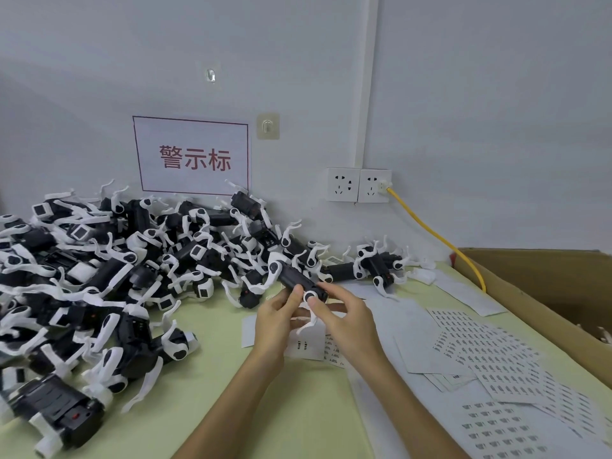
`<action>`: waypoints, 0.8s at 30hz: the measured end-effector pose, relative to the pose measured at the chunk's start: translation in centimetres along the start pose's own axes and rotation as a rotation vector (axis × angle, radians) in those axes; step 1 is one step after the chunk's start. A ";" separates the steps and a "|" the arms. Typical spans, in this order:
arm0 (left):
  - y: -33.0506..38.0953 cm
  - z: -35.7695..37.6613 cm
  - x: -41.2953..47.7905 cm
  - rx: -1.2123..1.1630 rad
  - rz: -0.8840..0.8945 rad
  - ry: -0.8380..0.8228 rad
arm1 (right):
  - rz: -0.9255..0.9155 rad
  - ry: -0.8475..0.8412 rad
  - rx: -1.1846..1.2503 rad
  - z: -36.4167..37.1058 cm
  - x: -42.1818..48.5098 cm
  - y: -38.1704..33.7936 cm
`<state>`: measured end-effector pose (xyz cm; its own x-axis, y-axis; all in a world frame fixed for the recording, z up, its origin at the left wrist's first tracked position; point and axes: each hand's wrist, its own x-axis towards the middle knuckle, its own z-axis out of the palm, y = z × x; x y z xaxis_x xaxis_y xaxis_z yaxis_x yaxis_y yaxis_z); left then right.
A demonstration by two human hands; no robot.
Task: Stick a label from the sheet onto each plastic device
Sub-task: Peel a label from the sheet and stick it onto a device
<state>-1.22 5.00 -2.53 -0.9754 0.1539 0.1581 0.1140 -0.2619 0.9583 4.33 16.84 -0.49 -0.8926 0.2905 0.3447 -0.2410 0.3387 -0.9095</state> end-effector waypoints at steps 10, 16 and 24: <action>-0.1 -0.7 0.4 0.181 0.007 0.020 | 0.286 0.019 0.257 -1.0 1.0 0.1; -0.4 -2.1 1.0 0.350 0.232 0.313 | 0.511 0.285 0.786 -7.3 2.4 0.1; -0.9 -4.9 2.6 0.459 0.060 0.292 | 0.248 0.959 0.996 -13.2 2.1 1.6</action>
<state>-4.80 0.92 -4.15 -0.9690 -0.1361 0.2061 0.1785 0.1909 0.9653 7.13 29.81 1.86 -0.4448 0.8747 -0.1927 -0.6435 -0.4617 -0.6105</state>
